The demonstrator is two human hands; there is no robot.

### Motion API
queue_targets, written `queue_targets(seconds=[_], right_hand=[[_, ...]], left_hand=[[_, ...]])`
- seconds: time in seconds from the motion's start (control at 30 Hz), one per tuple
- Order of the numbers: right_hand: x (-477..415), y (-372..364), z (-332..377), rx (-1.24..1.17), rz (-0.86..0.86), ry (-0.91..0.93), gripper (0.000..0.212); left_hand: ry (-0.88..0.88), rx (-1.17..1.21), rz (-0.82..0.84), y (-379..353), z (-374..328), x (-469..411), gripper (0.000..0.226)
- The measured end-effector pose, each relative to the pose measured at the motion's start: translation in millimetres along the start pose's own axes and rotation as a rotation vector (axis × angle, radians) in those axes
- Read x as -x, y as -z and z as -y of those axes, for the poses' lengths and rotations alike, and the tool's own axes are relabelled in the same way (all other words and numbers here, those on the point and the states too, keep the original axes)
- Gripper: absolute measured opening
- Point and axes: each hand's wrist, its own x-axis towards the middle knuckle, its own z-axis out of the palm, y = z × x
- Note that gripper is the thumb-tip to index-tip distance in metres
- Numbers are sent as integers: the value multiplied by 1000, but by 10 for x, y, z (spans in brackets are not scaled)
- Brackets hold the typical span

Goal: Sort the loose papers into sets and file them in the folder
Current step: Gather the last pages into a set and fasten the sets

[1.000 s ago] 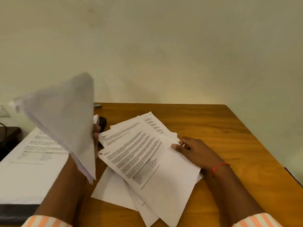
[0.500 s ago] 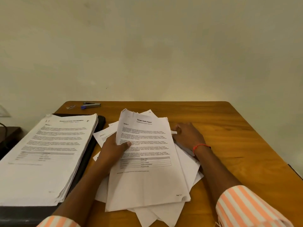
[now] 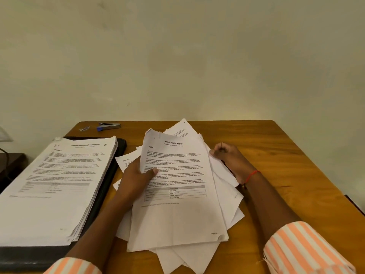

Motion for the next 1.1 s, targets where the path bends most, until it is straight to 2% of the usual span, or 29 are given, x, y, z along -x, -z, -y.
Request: queue_targets(seconds=[0.03,0.1,0.23,0.3,0.4,0.53,0.63,0.77,0.87,0.93,1.03,1.07,1.1], right_hand=[[7,5,20,-127,17,-36,11],[-2,12,26,-206,5,-110,3],[-30,15,-58,-278,82,-258,28],[-22,36,-65,-204,115,-241,33],[-8,4,-58,48,47,-128,28],[13,-48,-75,-1,-115,-135,27],[22,-24,-53,91,-220,-65,33],[-18,165,-43,361,-451,97,24],[4,448,-17,452,-796,196,20],[48,709,-16,395,-1044,265,17],[135,1029,-6,139,-1370,297,24],[151,1069,-11,83,-1389,293,25],[159,1053,-17,54,-1317,283,25]], left_hand=[[-4,-2,1,4,2,-1,37],[-3,6,4,4,17,-13,35],[-2,5,-2,6,33,-34,36],[-21,-4,-2,6,36,-38,35],[-39,-9,-14,3,33,-35,36],[-18,22,-22,26,25,-47,38],[11,28,-8,45,38,-61,41],[20,31,26,37,64,-46,35],[31,59,34,47,78,-49,34],[21,62,34,53,79,-46,34],[5,66,39,49,88,-43,32],[2,67,37,48,86,-41,31],[0,69,39,47,84,-41,29]])
